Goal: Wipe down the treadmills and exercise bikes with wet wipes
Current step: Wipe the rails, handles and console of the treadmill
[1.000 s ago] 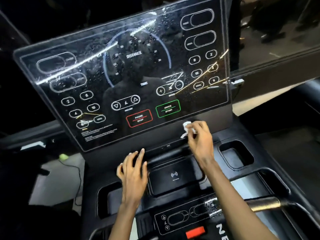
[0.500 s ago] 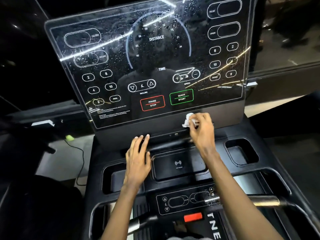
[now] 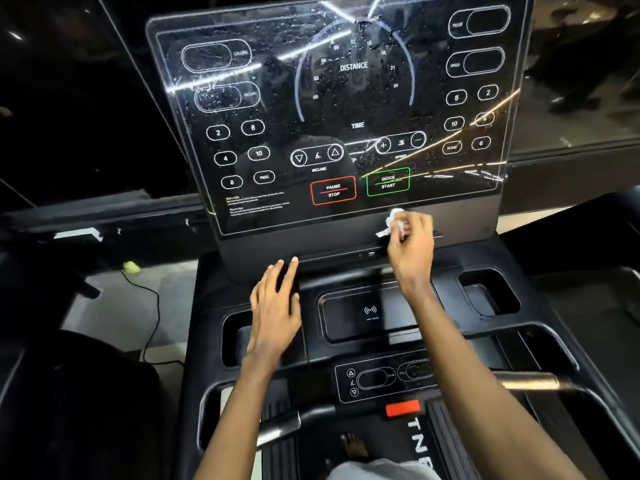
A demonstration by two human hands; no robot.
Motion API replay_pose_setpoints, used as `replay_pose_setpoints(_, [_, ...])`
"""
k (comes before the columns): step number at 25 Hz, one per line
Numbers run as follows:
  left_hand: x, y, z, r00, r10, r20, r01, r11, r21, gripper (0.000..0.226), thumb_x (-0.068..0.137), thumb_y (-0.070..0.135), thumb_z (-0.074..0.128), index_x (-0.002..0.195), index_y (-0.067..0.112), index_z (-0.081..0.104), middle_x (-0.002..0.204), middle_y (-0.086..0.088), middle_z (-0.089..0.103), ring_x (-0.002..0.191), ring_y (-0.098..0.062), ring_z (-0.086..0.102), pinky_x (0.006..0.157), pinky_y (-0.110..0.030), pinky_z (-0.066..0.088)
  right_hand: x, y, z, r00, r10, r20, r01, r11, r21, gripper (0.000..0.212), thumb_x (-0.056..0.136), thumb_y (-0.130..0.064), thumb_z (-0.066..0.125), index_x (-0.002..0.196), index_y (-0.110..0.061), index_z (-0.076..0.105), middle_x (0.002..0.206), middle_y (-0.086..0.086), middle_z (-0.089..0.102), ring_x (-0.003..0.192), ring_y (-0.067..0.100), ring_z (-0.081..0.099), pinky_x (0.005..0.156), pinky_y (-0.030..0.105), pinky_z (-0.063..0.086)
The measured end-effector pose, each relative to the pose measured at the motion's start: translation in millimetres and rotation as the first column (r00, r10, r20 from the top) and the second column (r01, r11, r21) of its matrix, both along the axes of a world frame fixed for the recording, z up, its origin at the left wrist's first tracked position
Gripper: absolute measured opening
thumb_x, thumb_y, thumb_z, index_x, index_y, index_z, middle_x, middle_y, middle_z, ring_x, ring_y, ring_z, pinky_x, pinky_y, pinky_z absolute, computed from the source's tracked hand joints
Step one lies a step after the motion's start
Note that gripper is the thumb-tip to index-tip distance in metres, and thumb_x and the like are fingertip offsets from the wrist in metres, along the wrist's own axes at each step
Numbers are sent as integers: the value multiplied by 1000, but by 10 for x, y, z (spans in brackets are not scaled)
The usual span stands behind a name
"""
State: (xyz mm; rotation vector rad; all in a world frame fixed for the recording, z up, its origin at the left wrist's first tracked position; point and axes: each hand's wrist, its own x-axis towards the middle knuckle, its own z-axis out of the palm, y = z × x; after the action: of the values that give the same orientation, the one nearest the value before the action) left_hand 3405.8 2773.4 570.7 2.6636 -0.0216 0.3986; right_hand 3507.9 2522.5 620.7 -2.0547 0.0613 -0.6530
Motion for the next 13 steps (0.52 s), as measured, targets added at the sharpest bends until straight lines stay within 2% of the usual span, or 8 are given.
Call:
replay_pose_setpoints(2, [-11,62,6,997,77,3,-77,996,-46,68,95,15,61,157,22,34,160,-10,31,149,-29,26,115,-52,27,-16,212,24,998,52,21,-50,996,-80,13,97,-9,54,106,-12,62,106,-1,47,92,15,53,87,37,49])
replay_pose_setpoints(5, [-44,243,-17,978,209,1,-208,973,-100,70,93,16,64,156,18,35,163,-13,24,149,-34,26,112,-58,30,-67,756,-34,968,245,51,-231,952,-202,12,96,-7,54,100,-13,64,100,-4,48,92,20,54,86,34,47])
replay_pose_setpoints(10, [-147,532,-92,979,204,-2,-204,977,-56,77,92,16,64,159,23,27,168,-8,14,151,-33,21,112,-57,30,-222,1579,-66,886,465,-2,-441,840,-315,14,96,-9,57,105,-12,68,104,4,56,98,24,58,81,35,51])
replay_pose_setpoints(13, [-142,488,-90,976,215,17,-213,974,-82,72,92,17,64,157,18,32,166,-12,17,151,-34,22,113,-58,31,-238,1605,-54,872,488,-43,-469,805,-365,18,94,-4,57,106,-10,69,105,4,57,99,23,57,83,31,50])
